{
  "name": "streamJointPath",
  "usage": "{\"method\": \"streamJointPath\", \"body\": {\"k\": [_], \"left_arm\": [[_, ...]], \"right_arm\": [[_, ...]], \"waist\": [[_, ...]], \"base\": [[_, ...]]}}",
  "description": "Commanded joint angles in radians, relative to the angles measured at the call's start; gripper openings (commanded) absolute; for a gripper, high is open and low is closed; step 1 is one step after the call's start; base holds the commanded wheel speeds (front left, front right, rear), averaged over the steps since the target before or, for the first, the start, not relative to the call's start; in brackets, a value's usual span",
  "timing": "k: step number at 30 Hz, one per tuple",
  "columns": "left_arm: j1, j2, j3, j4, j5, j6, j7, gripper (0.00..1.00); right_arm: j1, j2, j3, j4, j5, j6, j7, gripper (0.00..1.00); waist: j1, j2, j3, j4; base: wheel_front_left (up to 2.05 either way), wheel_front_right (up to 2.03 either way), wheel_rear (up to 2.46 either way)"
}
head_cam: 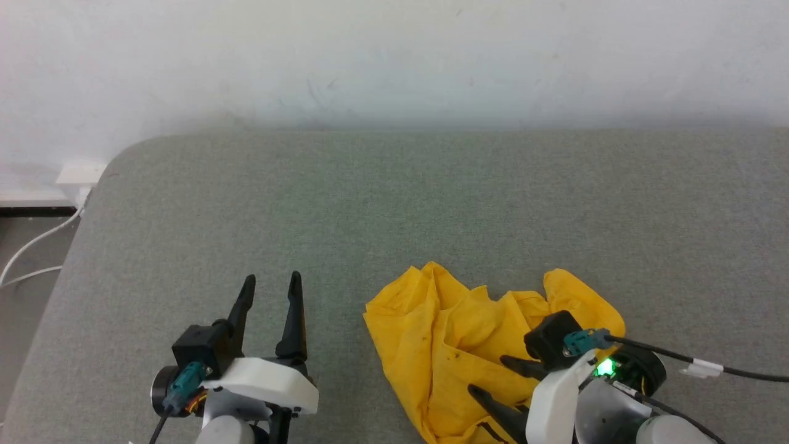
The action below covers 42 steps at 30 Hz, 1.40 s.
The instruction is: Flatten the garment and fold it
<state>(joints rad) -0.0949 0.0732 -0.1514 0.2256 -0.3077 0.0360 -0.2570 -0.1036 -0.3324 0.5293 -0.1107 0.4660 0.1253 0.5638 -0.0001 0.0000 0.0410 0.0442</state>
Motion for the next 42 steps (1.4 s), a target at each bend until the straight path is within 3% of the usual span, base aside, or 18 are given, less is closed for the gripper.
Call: {"method": "streamJointPath", "body": {"k": [1,2,4,10,14,26,32,33,34,35,42], "left_arm": [[-0.011,-0.002,0.000,-0.001,0.004,-0.006,-0.005,1.00],[-0.012,-0.003,0.000,-0.002,0.004,-0.006,-0.005,1.00],[-0.015,-0.005,-0.001,-0.005,0.005,-0.007,-0.005,1.00],[-0.017,-0.007,0.010,-0.010,0.008,-0.006,-0.005,1.00],[-0.017,-0.008,0.016,-0.011,0.012,-0.005,-0.005,1.00],[-0.035,-0.015,0.014,-0.013,0.015,-0.011,-0.005,1.00],[-0.038,-0.017,0.022,-0.013,0.017,-0.011,-0.005,1.00],[-0.038,-0.017,0.023,-0.013,0.017,-0.011,-0.005,1.00],[-0.037,-0.017,0.026,-0.012,0.018,-0.011,-0.005,1.00],[-0.036,-0.017,0.027,-0.011,0.019,-0.012,-0.005,1.00],[-0.031,-0.017,0.031,-0.004,0.032,-0.017,-0.005,1.00]], "right_arm": [[-0.009,0.000,-0.004,0.012,0.014,0.005,0.027,1.00],[-0.010,-0.004,-0.006,0.019,0.014,0.005,0.044,0.50],[-0.012,-0.001,-0.010,0.028,0.028,0.005,0.067,0.00],[-0.053,0.011,-0.051,0.003,0.017,0.005,0.018,0.00],[-0.092,0.028,-0.162,0.010,-0.010,0.005,-0.046,0.00],[-0.089,0.093,-0.784,0.280,-0.117,0.005,-0.198,0.00],[-0.049,0.149,-0.999,0.421,-0.219,0.005,-0.307,0.00],[-0.048,0.163,-1.007,0.441,-0.229,0.005,-0.319,0.35],[-0.049,0.175,-1.007,0.456,-0.233,0.005,-0.333,0.57],[-0.051,0.185,-1.006,0.463,-0.238,0.005,-0.359,1.00],[-0.052,0.236,-1.006,0.411,-0.265,0.005,-0.595,1.00]], "waist": [[0.0001,0.0000,0.007,0.008],[0.0001,0.0000,0.010,0.011],[0.0001,0.0000,0.016,0.015],[0.0001,0.0000,0.027,0.014],[0.0001,0.0000,0.029,0.006],[0.0001,0.0000,0.053,0.004],[0.0001,0.0000,0.062,0.001],[0.0001,0.0000,0.063,-0.001],[0.0001,0.0000,0.061,-0.004],[0.0001,0.0000,0.060,-0.007],[0.0001,0.0000,0.034,-0.021]], "base": [[0.00,0.00,0.00],[0.00,0.00,0.00],[0.00,0.00,0.00],[0.00,0.00,0.00],[0.00,0.00,0.00],[0.00,0.00,0.00],[0.00,0.00,0.00],[0.00,0.00,0.00],[0.00,0.00,0.00],[0.00,0.00,0.00],[0.00,0.00,0.00]]}}
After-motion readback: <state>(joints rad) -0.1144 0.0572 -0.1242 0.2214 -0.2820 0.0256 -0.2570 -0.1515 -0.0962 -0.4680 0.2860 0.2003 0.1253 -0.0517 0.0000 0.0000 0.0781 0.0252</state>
